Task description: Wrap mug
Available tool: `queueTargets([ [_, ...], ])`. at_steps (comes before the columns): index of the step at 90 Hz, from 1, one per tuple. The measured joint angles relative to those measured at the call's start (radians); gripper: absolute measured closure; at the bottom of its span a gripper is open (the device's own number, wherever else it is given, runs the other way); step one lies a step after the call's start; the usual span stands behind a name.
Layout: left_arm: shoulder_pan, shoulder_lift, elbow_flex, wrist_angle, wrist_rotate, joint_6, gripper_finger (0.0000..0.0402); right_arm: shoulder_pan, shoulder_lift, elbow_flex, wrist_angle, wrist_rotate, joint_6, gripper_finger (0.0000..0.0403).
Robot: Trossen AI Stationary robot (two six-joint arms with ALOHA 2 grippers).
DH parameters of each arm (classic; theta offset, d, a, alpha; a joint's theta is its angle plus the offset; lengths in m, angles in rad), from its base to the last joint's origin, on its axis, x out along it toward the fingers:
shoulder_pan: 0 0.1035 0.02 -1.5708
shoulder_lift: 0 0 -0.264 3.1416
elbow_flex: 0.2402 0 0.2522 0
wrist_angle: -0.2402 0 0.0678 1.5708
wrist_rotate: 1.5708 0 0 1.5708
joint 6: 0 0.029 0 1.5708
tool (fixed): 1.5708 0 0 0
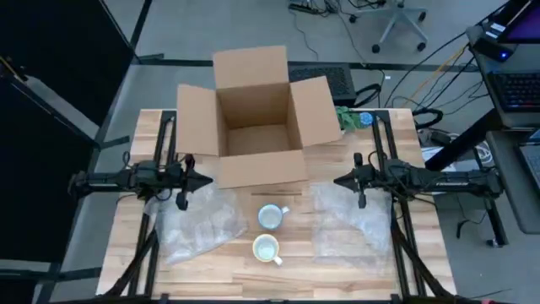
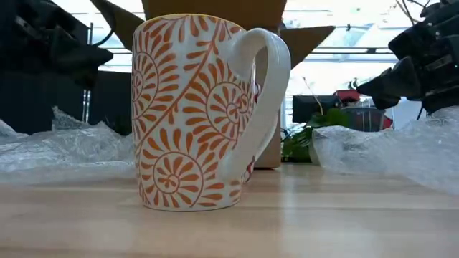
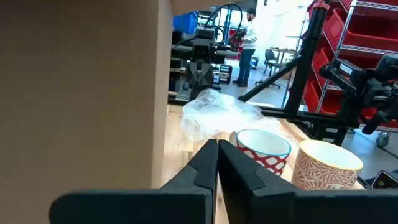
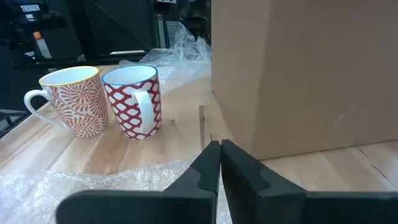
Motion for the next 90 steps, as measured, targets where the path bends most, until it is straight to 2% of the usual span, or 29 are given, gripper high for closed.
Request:
queueTargets([
  [84,0.000,0.000,0.000,0.015,-0.016,0.001,0.0402,0.000,0.000,0.000,0.000,0.000,0.000,0.0403],
  [90,0.000,0.000,0.000,0.036,-0.013,-0.068,0.0402,0.000,0.000,0.000,0.000,0.000,0.000,0.0403],
])
